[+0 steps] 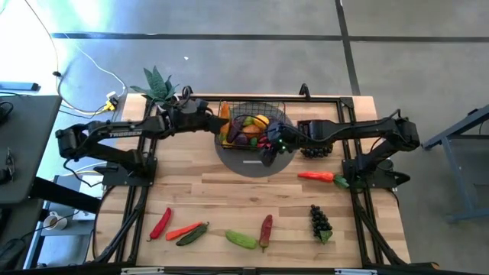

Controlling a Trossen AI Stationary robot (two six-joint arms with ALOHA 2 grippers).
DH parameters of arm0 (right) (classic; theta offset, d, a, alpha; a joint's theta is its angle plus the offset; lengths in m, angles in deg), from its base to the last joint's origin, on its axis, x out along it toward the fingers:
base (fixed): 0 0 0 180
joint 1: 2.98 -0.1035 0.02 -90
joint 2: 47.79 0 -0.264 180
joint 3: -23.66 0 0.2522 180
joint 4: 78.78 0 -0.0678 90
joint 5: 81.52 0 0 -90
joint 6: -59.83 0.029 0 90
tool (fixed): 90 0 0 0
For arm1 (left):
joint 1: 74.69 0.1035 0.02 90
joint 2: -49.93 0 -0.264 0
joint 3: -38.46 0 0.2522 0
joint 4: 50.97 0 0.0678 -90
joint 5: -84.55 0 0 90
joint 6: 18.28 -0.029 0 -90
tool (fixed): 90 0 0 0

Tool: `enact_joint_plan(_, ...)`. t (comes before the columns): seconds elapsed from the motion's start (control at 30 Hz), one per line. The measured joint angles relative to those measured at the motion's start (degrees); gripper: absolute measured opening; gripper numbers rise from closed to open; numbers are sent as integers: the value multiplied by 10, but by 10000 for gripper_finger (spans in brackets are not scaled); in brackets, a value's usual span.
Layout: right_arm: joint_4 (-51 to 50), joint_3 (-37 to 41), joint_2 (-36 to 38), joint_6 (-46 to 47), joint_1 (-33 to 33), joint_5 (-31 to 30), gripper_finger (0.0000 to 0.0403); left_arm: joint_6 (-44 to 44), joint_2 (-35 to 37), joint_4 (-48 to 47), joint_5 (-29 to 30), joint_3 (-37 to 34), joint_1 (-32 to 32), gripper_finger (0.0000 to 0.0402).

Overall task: Build produce basket
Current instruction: Put the yellow chili pepper into the wire basket, then put the top carrot into the wire basket

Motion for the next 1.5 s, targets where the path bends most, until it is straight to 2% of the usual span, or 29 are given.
enact_joint_plan(0.2, -26, 0, 0, 38, -43, 7, 209, -58, -53, 44, -20, 12, 20, 89)
enact_joint_plan(0.57, -123, 0, 0, 160, -114, 4, 209, -167, -112, 20, -18, 69, 23, 145)
enact_joint_plan(0.83, -203, 0, 0, 228, -158, -30, 209, -200, -125, -31, 0, 103, 23, 181)
enact_joint_plan(1.0, -266, 0, 0, 248, -176, -39, 209, -244, -120, -87, 6, 141, 28, 181)
enact_joint_plan(1.23, -400, 0, 0, 241, -184, -30, 209, -297, -119, -197, -11, 217, 27, 180)
enact_joint_plan(1.5, -451, 0, 0, 127, -182, 2, 209, -307, -119, -269, -22, 271, 17, 179)
